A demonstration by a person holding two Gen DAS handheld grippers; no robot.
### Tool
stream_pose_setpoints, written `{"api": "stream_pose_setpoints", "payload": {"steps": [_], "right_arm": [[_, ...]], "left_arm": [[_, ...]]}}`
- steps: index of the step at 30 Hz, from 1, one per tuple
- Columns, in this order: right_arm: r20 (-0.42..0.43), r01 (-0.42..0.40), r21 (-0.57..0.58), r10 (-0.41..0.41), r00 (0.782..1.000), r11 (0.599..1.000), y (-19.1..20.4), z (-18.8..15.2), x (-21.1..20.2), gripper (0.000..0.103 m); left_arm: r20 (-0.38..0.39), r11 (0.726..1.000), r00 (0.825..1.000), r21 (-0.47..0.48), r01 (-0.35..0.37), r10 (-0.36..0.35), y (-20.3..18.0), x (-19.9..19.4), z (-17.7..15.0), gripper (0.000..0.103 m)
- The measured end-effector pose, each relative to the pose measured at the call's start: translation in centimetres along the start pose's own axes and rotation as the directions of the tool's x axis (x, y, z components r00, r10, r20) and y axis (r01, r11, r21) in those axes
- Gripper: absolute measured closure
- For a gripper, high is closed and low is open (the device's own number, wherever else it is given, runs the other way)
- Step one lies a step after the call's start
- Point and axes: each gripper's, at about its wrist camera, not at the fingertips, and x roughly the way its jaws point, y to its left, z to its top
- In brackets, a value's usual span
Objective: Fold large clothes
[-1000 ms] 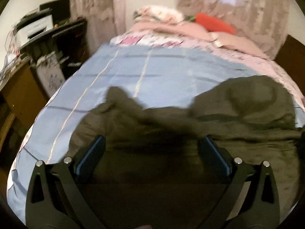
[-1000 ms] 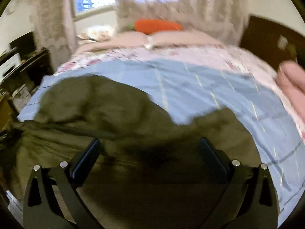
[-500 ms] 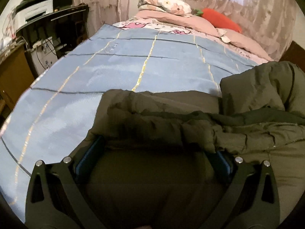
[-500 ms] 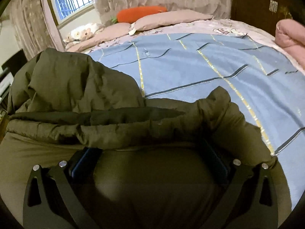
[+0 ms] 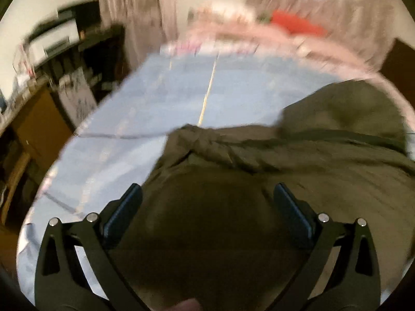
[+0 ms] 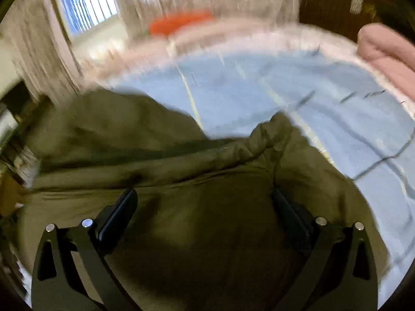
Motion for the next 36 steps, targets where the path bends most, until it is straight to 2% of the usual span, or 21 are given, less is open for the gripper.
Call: {"api": "stream_pose_setpoints", "payload": {"steps": [1,2,4,5,6,9,11,14,16,18,20,22,26,36], "right_arm": [[0.04,-0.01,-0.012,0.01,0.999,1.0,0.6,-0.9,-2.9,0.001],[0.067,-0.037,-0.034,0.039,0.997,0.999,1.4,-2.4,-6.4,0.001],[0.074,-0.04,-0.096,0.047,0.996,0.995,3.0,-5.4,-12.0,0.001],[0.097,-0.045,-0.142,0.059,0.993,0.989,4.0,-7.8,-16.2,0.001],[0.111,-0.046,-0.166,0.065,0.992,0.985,4.5,-9.0,-18.4,0.001],[0.131,0.005,-0.253,0.029,0.991,0.967,6.2,-14.0,-26.0,0.001],[0.141,0.04,-0.263,-0.003,0.99,0.964,6.4,-16.9,-30.1,0.001],[0.119,0.006,-0.21,0.02,0.993,0.978,5.5,-20.2,-34.5,0.001],[0.092,-0.014,-0.22,0.035,0.995,0.975,5.3,-21.2,-36.1,0.001],[0.093,0.021,-0.24,0.001,0.996,0.97,5.1,-22.1,-37.6,0.001],[0.102,0.025,-0.242,0.0,0.995,0.97,4.9,-22.6,-38.7,0.001],[0.086,0.007,-0.236,0.014,0.996,0.972,4.4,-22.9,-39.0,0.001],[0.058,-0.029,-0.215,0.042,0.997,0.976,4.0,-23.2,-39.7,0.001],[0.099,-0.014,-0.214,0.036,0.994,0.977,3.7,-23.2,-41.2,0.001]], "left_arm": [[0.05,1.0,0.999,0.003,0.02,-0.02,0.2,-4.1,-1.7,0.002],[0.074,1.0,0.997,-0.003,0.03,-0.029,0.3,-6.4,-2.8,0.002],[0.109,0.999,0.994,-0.025,0.035,-0.032,1.3,-12.4,-6.2,0.002],[0.12,0.999,0.992,-0.036,0.031,-0.026,1.6,-15.1,-7.9,0.002],[0.137,0.999,0.99,-0.043,0.027,-0.021,1.9,-18.5,-10.2,0.002],[0.119,1.0,0.993,-0.002,0.02,-0.02,1.7,-24.6,-15.6,0.002],[0.081,1.0,0.996,0.019,0.02,-0.021,1.2,-27.2,-18.4,0.002],[0.023,0.993,0.995,0.065,0.096,-0.097,-0.3,-31.1,-22.4,0.002],[0.029,0.992,0.995,0.085,0.093,-0.096,-1.1,-33.2,-24.3,0.002],[0.018,0.99,0.993,0.081,0.115,-0.117,-1.7,-35.0,-25.8,0.002],[0.001,0.987,0.99,0.073,0.141,-0.142,-2.1,-35.9,-26.6,0.002],[-0.012,0.989,0.992,0.076,0.129,-0.129,-2.7,-36.9,-27.2,0.002],[0.006,0.988,0.993,0.098,0.119,-0.12,-3.5,-38.3,-27.6,0.002],[0.012,0.989,0.993,0.09,0.118,-0.12,-3.5,-38.7,-26.7,0.002]]}}
